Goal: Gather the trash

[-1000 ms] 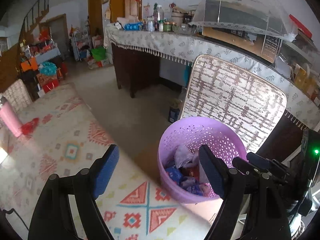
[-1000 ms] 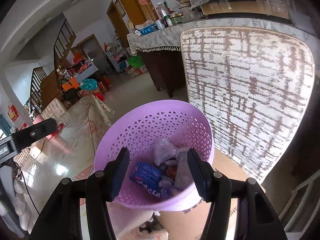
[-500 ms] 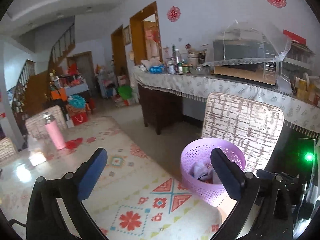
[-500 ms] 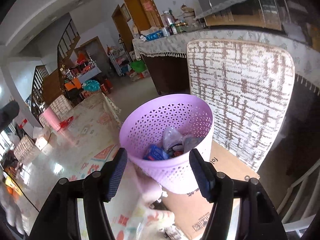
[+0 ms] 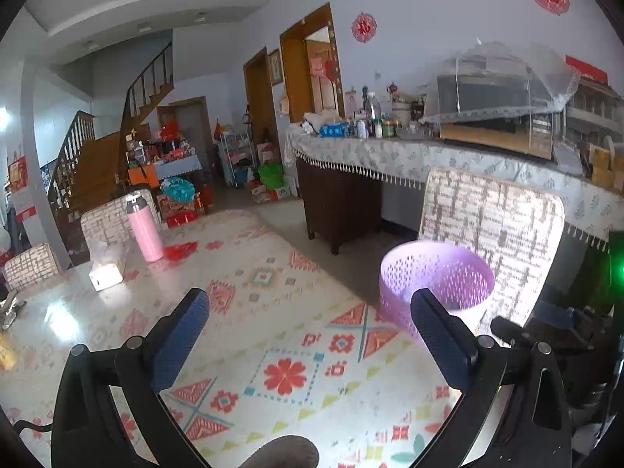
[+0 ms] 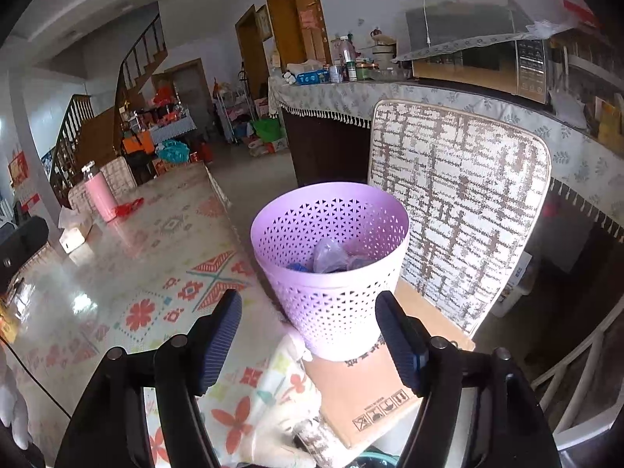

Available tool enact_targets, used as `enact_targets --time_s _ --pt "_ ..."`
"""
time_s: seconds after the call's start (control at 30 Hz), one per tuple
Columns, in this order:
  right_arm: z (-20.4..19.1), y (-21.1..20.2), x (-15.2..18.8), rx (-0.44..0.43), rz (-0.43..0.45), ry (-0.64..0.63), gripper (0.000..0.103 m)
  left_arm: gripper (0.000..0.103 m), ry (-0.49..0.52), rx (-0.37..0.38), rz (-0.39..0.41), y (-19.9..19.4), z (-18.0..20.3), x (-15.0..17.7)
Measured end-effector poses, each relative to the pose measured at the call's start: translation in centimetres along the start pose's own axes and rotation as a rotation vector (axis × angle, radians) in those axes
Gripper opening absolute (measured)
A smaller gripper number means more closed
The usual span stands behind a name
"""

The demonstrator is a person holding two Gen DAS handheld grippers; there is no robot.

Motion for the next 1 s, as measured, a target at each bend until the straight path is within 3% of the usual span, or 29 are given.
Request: enact_targets --time_s 0.2,1.0 --pt "-0.3 -0.3 0.8 0.023 -0.002 -0.017 0.076 0.103 0.016 0.029 -0.074 0.7 0.9 1.7" --pt "0.9 0.8 2.1 0.079 -0.023 -0.020 0.077 0.103 0.047 0.095 -0.212 3.7 3.4 4.1"
Point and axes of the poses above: each gripper's, at about its wrist camera, not at the fingertips, and y roughly the way its jaws point, z to its right, x to its underside, the point moved 8 cm from there along y, roughly the way its jaws point, and after that the axes turned 9 degrees about -z, right-handed, at the moved point
